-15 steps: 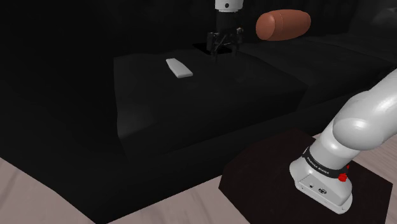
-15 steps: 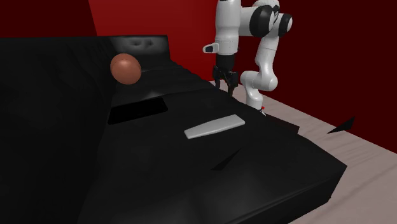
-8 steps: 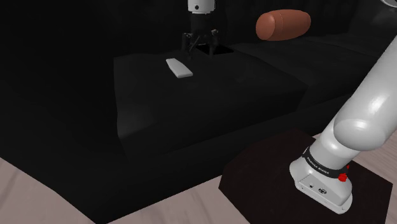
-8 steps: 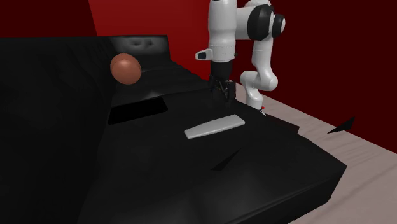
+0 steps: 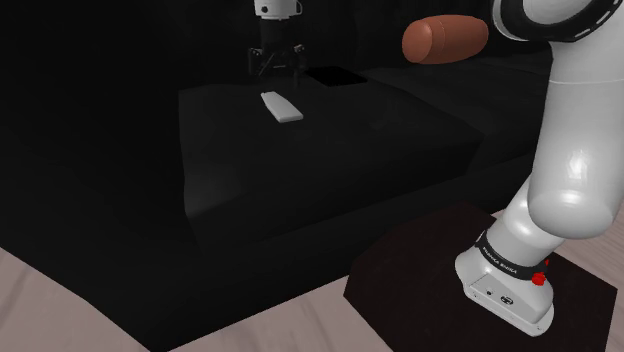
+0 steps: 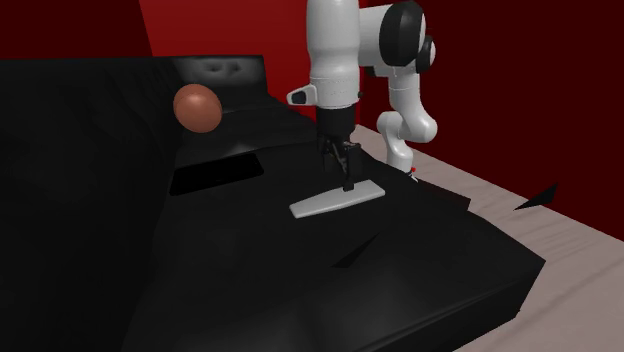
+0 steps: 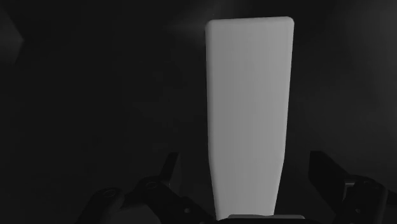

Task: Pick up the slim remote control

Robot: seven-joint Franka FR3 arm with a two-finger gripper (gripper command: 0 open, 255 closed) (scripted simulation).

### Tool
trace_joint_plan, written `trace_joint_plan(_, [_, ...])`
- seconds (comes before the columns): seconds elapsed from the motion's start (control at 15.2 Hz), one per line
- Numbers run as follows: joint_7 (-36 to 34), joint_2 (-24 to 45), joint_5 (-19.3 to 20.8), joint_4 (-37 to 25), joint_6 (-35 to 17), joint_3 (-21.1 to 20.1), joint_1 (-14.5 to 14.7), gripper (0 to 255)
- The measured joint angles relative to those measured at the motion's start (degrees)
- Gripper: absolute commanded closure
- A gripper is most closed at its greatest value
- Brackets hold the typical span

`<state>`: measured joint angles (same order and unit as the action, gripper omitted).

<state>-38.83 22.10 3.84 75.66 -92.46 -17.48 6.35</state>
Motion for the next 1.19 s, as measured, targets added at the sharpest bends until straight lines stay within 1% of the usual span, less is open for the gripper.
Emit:
trace_joint_plan(0.13, [-0.5,1.8,0.3,-1.3,-0.5,0.1,0.5,0])
trace_joint_plan(0.53, [-0.5,1.9,0.4,3.1,-4.9,0.2,0.2,0])
trace_joint_plan(0.59, [-0.5,1.9,0.3,3.4,-5.2,0.2,0.2,255])
trace_joint_plan(1.19, [-0.6,1.8,0.3,3.5,-5.4,0.2,0.2,255])
